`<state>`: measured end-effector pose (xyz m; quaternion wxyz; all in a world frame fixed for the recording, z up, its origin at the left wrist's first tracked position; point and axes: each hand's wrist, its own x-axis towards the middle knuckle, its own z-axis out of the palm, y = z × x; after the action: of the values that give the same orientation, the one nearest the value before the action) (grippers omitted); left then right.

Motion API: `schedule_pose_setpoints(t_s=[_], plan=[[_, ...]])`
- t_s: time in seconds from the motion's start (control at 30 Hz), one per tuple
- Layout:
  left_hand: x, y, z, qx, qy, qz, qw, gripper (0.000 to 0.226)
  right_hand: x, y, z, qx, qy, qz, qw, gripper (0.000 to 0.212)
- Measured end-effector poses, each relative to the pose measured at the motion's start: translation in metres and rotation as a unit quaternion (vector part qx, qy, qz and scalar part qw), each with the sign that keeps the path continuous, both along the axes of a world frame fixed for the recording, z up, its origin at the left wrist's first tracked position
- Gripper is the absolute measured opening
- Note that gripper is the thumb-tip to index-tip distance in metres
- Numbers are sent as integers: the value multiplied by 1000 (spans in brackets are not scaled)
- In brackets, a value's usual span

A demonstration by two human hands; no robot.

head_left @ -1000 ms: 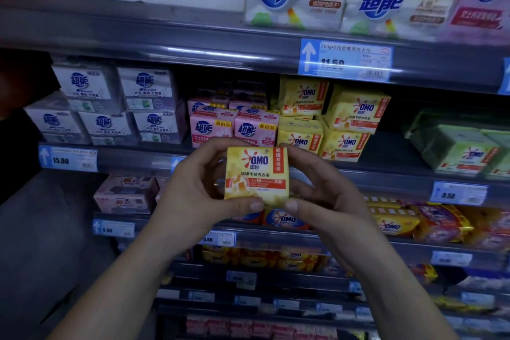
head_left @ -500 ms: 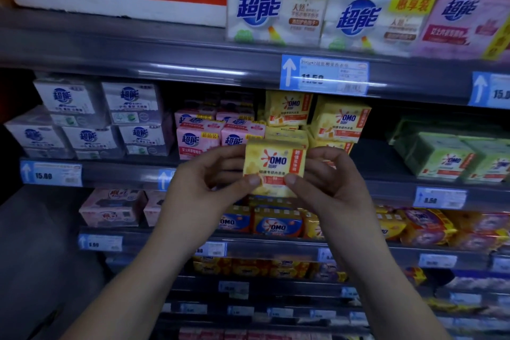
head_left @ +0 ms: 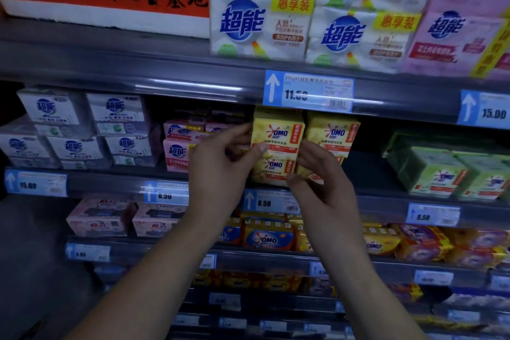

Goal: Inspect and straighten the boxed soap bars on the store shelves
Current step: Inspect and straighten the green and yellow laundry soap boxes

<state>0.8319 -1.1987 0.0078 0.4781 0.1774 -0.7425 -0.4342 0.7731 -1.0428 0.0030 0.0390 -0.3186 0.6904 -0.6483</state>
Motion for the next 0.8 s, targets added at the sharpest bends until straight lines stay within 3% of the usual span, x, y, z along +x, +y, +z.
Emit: schedule_pose_setpoints(t_s=[0.27, 0.6, 0.8], plan=[[-14, 1, -1, -25, -49, 42, 998, 39, -9, 4, -11, 39, 54, -1, 998, 62], [-20, 3, -3, -51, -59, 66, 995, 35, -13, 2, -13, 27, 44, -24, 998, 55], [-2, -1, -9, -87, -83, 4, 993, 40, -8, 1, -12, -9, 24, -59, 998, 40]])
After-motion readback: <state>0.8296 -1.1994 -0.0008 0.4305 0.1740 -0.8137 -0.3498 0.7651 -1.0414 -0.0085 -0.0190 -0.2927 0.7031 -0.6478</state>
